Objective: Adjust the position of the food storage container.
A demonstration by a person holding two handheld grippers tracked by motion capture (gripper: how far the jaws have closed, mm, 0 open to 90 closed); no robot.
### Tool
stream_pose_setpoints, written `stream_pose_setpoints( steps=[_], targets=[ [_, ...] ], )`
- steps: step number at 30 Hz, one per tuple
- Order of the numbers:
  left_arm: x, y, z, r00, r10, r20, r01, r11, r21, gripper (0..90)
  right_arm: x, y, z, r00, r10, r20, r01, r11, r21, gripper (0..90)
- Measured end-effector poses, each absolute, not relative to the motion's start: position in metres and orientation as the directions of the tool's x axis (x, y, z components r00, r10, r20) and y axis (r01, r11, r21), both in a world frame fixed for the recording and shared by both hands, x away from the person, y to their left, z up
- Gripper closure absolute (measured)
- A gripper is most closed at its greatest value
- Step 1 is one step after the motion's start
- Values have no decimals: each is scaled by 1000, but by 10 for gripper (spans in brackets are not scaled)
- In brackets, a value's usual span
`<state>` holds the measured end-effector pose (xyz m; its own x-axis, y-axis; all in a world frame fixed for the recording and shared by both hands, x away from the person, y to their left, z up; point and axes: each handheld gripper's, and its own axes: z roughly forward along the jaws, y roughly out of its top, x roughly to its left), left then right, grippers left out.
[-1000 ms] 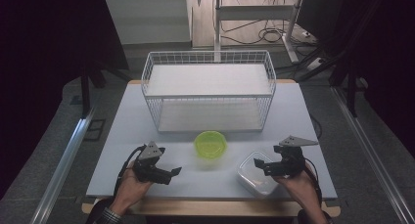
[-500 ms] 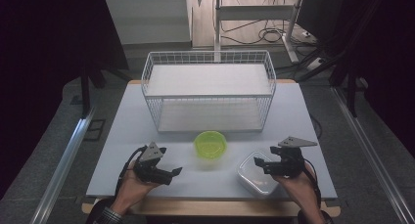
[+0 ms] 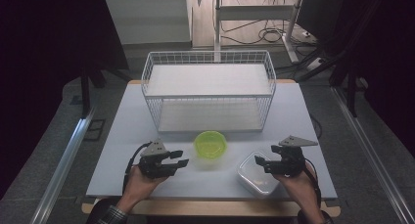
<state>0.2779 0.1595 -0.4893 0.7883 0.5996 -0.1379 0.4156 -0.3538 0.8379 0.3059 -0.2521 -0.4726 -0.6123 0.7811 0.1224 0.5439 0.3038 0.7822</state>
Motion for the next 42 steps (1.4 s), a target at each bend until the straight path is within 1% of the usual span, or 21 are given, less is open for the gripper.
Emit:
stream_pose_setpoints(
  steps=[1, 2, 3, 4, 7, 9, 15, 19, 24, 29, 31, 33, 35, 37, 39, 42],
  targets=[
    [279, 155, -487, 792, 596, -133, 413, -361, 836, 648, 306, -252, -473, -612, 782, 119, 542, 305, 783, 188],
    [280, 149, -485, 797, 590, -128, 406, -367, 837, 648, 306, -252, -473, -612, 782, 119, 542, 305, 783, 188],
    [282, 144, -483, 803, 583, -124, 401, -374, 836, 729, 307, -252, -473, -614, 781, 112, 536, 308, 786, 179],
    [284, 139, -481, 808, 577, -121, 400, -384, 832, 729, 307, -252, -473, -614, 781, 112, 536, 308, 786, 179],
    [293, 124, -475, 822, 554, -131, 399, -398, 826, 858, 306, -253, -472, -617, 780, 103, 528, 313, 789, 164],
    [299, 115, -472, 829, 541, -144, 402, -395, 826, 898, 306, -253, -472, -618, 781, 92, 521, 319, 791, 157],
    [319, 83, -469, 839, 530, -125, 392, -429, 814, 899, 306, -254, -472, -615, 785, 81, 510, 318, 799, 136],
    [335, 61, -465, 846, 525, -94, 377, -465, 801, 899, 306, -255, -474, -611, 789, 65, 509, 329, 796, 135],
    [353, 37, -465, 847, 524, -91, 384, -485, 786, 899, 307, -257, -475, -606, 793, 61, 509, 328, 796, 134],
    [365, 17, -469, 849, 522, -85, 399, -525, 752, 899, 307, -256, -476, -609, 791, 51, 511, 342, 788, 134],
    [368, 11, -471, 851, 520, -78, 398, -539, 742, 899, 307, -256, -477, -611, 790, 47, 512, 349, 785, 134],
    [370, 8, -473, 856, 515, -46, 385, -576, 721, 899, 307, -256, -477, -611, 790, 43, 512, 354, 783, 134],
    [372, 6, -475, 855, 518, -33, 390, -600, 698, 899, 307, -256, -477, -612, 790, 41, 511, 355, 783, 134],
    [373, 7, -478, 855, 517, -34, 396, -609, 687, 899, 307, -256, -477, -613, 789, 38, 511, 359, 781, 134],
    [372, 10, -478, 847, 527, -65, 419, -588, 692, 900, 307, -255, -477, -616, 787, 36, 510, 364, 779, 134],
    [369, 14, -477, 845, 533, -49, 418, -601, 682, 900, 306, -254, -477, -624, 781, 27, 504, 375, 778, 134]
  ],
)
